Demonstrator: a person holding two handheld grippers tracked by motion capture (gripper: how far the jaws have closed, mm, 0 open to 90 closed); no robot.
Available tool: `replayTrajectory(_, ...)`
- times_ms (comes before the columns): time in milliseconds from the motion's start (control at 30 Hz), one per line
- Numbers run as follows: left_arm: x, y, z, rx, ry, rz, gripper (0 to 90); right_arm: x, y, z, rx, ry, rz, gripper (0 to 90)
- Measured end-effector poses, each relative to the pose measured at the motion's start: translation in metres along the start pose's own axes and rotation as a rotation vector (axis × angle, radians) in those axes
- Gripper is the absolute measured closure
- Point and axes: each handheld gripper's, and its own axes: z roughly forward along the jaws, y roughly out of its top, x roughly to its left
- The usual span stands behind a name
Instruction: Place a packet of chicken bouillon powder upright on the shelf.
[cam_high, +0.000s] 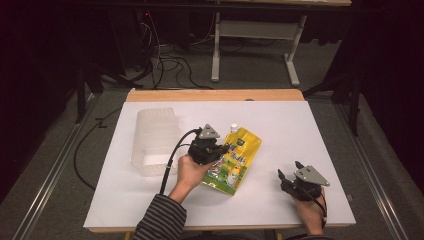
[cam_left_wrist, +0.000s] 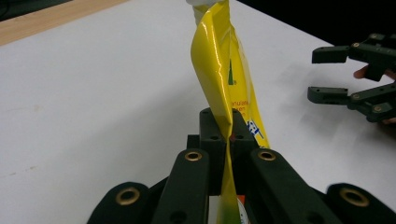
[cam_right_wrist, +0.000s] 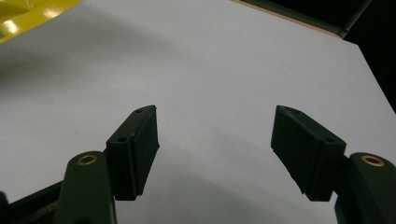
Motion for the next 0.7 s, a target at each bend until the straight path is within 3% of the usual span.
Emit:
replayTrajectory(367,-0.003,0.012,-0.018,-0.039,-0.010,0.020,89.4,-0.001,0.000,0.000,-0.005,-0.001,0.004,32.3)
replayTrajectory(533,0.001,0.014,-0.026,-0.069,-0.022,-0.004,89.4,-0.001,0.000,-0.001,-0.012,0.004,0.009,32.3)
replayTrajectory(700,0.001,0.019,-0.032,-0.084,-0.020,0.003,89.4,-0.001,0.000,0.000,-0.008,0.005,-0.001,32.3)
